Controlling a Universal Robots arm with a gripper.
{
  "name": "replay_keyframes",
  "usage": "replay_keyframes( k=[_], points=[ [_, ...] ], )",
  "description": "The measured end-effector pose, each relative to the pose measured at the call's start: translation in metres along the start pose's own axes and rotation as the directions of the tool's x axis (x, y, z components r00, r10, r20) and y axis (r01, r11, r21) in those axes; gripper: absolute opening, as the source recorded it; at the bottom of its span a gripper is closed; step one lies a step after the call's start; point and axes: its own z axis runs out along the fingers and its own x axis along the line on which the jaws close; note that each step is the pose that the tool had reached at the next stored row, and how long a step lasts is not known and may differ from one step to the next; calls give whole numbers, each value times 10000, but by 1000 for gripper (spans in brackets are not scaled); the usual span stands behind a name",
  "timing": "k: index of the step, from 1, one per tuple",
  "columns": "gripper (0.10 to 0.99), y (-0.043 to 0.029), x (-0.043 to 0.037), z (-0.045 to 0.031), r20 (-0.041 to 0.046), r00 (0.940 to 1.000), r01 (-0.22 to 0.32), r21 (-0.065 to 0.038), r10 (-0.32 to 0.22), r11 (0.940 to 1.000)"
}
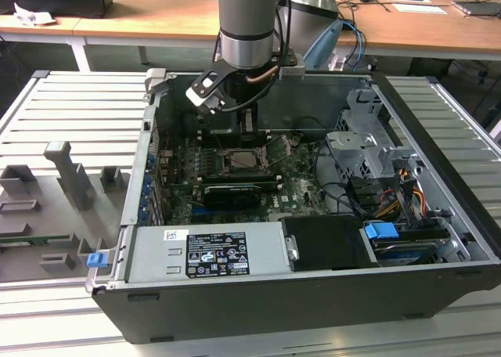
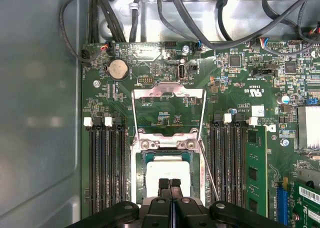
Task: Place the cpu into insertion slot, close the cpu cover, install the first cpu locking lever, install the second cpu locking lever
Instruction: 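Close the cpu cover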
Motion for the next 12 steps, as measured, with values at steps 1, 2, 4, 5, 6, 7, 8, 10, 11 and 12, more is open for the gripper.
replay_keyframes(
  k=[1, 2, 4, 5, 6, 7, 8, 10, 11, 12],
  points=[
    [106, 0, 1, -2, 0, 10000, 0, 0, 0, 10000],
    [106, 0, 1, -3, 1, 10000, 0, 0, 0, 10000],
    [106, 0, 1, -4, 0, 10000, 0, 0, 0, 10000],
    [106, 1, 3, -9, 0, 10000, 0, 0, 0, 10000],
    [106, 1, 4, -13, 0, 10000, 0, 0, 0, 10000],
    [106, 1, 4, -14, 1, 10000, 0, 0, 0, 10000],
    [106, 1, 4, -14, 0, 10000, 0, 0, 0, 10000],
    [106, 1, 5, -15, 0, 10000, 0, 0, 0, 10000],
    [106, 1, 5, -16, 0, 10000, 0, 0, 0, 10000],
    [106, 1, 5, -17, 0, 10000, 0, 0, 0, 10000]
  ],
)
